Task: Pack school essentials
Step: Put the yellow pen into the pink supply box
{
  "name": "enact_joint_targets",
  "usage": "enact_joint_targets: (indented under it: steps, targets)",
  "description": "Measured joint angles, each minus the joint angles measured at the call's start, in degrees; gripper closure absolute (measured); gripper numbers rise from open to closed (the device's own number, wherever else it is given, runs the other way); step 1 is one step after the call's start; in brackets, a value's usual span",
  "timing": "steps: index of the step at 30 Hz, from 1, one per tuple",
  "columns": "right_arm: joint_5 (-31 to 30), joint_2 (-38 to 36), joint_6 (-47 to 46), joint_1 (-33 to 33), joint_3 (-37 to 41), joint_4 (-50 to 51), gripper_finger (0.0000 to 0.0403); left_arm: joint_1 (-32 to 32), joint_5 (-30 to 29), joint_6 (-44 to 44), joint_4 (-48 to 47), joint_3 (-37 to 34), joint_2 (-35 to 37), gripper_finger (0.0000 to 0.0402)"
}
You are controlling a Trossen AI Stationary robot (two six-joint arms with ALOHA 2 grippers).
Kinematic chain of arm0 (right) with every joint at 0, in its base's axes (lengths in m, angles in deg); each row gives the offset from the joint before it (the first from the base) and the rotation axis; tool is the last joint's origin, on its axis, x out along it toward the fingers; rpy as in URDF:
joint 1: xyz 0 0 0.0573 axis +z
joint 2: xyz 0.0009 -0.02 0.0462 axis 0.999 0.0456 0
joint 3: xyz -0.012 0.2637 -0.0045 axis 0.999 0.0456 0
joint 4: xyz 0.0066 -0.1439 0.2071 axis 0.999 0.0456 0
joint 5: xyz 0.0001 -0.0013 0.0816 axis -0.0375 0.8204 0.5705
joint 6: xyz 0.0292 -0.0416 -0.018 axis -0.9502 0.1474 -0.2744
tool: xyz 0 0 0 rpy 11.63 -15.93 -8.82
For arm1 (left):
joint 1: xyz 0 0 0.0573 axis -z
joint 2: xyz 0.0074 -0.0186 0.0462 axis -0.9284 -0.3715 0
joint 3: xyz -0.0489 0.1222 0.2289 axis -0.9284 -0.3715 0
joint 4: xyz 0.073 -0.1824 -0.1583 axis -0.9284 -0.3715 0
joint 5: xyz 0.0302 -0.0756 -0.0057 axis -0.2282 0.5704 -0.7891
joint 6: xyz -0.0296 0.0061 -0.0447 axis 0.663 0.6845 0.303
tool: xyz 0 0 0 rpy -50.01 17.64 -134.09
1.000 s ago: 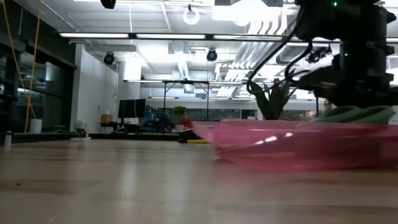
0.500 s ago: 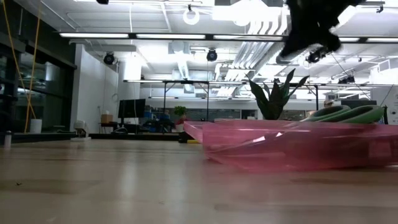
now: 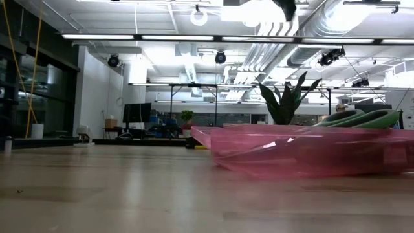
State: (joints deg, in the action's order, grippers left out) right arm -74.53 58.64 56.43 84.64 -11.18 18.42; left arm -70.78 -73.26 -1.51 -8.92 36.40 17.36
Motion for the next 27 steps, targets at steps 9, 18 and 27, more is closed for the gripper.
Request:
enact_joint_targets:
  steps: [9,18,27]
  targets:
    - [8.9,1.7,1.3,-3.8,0.0,-9.3,0.0403,0.0,0.2,0.0,1.3,0.0,-1.7,0.0249]
    - [6.3,1.8,1.4,-3.9,0.0,-8.5,0.0402,0.0,-0.9,-1.1,1.4,0.0,-1.7,0.0249]
    - [5.5,14.7,2.7,-10.6,-9.3,4.0,0.0327,-3.2,-7.7,-1.1,1.0,0.0,-5.8,0.0249]
